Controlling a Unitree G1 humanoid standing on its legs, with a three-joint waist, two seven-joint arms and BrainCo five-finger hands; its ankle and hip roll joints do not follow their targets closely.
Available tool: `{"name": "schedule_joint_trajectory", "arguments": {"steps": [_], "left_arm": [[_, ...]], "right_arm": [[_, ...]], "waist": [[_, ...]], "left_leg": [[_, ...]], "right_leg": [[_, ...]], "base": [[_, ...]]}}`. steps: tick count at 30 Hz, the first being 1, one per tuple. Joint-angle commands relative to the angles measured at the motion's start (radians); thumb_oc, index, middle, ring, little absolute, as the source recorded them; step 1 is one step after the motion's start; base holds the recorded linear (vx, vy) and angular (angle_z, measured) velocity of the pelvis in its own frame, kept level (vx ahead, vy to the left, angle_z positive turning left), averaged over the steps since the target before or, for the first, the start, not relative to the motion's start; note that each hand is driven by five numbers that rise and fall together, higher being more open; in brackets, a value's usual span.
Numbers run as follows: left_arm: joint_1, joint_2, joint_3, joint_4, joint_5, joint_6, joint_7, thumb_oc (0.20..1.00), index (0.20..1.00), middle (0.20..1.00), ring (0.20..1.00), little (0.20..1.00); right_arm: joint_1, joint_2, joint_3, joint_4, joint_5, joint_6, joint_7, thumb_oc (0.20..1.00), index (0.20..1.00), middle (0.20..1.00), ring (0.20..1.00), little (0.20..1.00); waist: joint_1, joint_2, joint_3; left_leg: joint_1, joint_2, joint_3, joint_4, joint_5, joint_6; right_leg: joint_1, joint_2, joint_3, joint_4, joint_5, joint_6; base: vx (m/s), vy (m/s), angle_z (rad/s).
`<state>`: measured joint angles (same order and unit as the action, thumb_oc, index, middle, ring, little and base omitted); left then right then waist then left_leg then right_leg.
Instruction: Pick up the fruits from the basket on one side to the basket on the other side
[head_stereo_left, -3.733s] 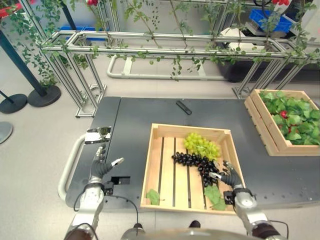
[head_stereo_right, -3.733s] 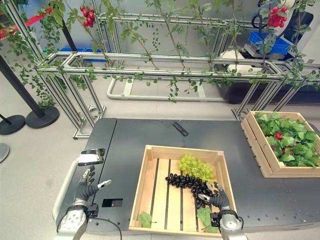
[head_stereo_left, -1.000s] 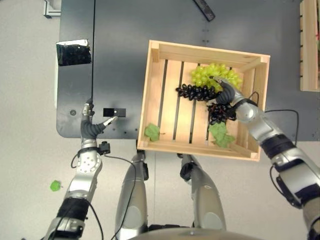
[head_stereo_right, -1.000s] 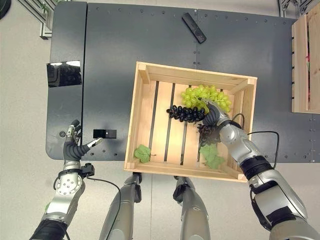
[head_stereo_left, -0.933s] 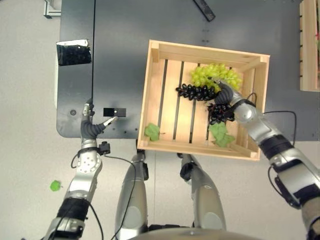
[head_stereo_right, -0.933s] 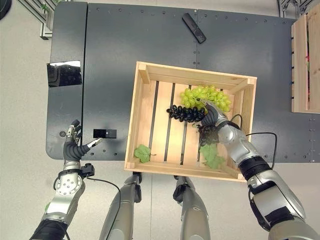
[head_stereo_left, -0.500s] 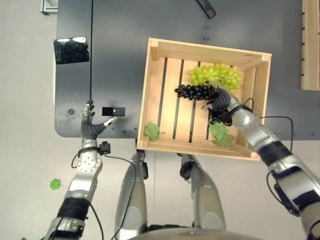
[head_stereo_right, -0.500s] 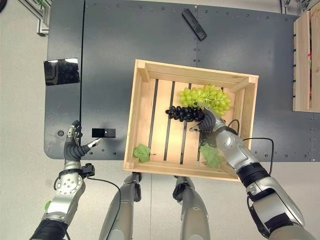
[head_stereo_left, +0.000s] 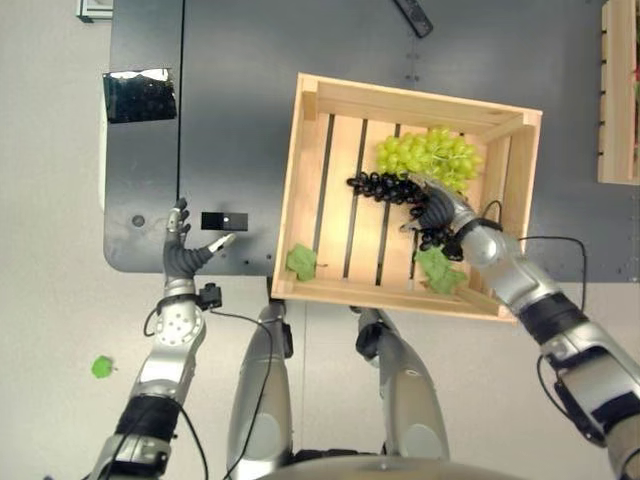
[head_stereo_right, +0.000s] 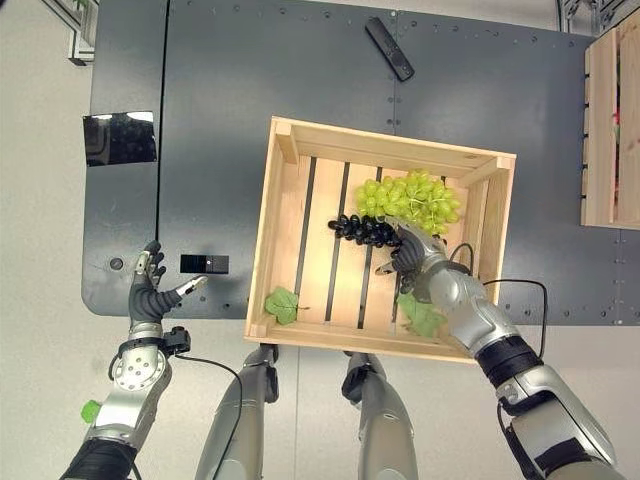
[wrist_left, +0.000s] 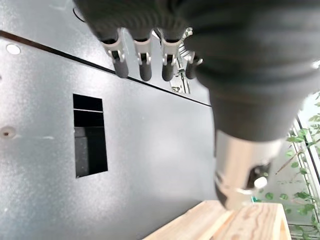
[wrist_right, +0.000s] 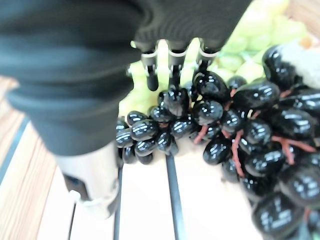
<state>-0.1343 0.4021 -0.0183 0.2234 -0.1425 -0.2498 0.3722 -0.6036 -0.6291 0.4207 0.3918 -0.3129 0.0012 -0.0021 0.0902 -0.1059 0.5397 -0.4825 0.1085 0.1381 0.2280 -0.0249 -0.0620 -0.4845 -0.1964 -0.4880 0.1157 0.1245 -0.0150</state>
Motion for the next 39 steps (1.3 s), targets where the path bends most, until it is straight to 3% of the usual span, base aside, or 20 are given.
{"name": "schedule_joint_trajectory", "arguments": {"steps": [1,15,26,39], "left_arm": [[0.041,0.018,0.022,-0.088,0.028,-0.023,0.008,1.000,1.000,1.000,1.000,1.000],[0.037,0.018,0.010,-0.088,0.033,-0.017,0.010,1.000,1.000,1.000,1.000,1.000],[0.047,0.025,0.010,-0.106,0.036,-0.016,-0.003,1.000,1.000,1.000,1.000,1.000],[0.025,0.030,-0.019,-0.102,-0.012,-0.010,0.007,1.000,1.000,1.000,1.000,1.000]], "right_arm": [[0.021,-0.022,0.036,-0.052,-0.017,-0.021,0.029,1.000,1.000,1.000,1.000,1.000],[0.017,-0.001,0.016,-0.077,-0.021,-0.016,0.009,1.000,1.000,1.000,1.000,1.000],[0.061,-0.063,-0.035,-0.162,0.012,-0.021,0.021,1.000,1.000,1.000,1.000,1.000],[-0.194,0.070,0.032,0.136,-0.004,0.042,-0.094,1.000,1.000,1.000,1.000,1.000]], "waist": [[0.017,-0.023,-0.020],[0.018,-0.027,-0.020],[0.012,-0.039,-0.020],[0.039,0.009,-0.020]], "left_leg": [[0.022,0.022,-0.023,-0.049,0.024,-0.048],[0.006,0.024,-0.027,-0.050,0.028,-0.047],[0.008,0.027,-0.028,-0.041,0.022,-0.045],[-0.074,0.024,-0.037,-0.018,0.027,-0.042]], "right_leg": [[0.019,-0.121,0.005,0.086,-0.010,0.203],[0.005,-0.117,0.006,0.089,-0.012,0.201],[0.004,-0.117,0.005,0.095,-0.012,0.201],[-0.075,-0.122,0.010,0.124,-0.019,0.194]], "base": [[0.00,0.000,0.00],[0.00,0.000,0.00],[0.00,0.000,0.00],[0.00,0.000,0.00]]}}
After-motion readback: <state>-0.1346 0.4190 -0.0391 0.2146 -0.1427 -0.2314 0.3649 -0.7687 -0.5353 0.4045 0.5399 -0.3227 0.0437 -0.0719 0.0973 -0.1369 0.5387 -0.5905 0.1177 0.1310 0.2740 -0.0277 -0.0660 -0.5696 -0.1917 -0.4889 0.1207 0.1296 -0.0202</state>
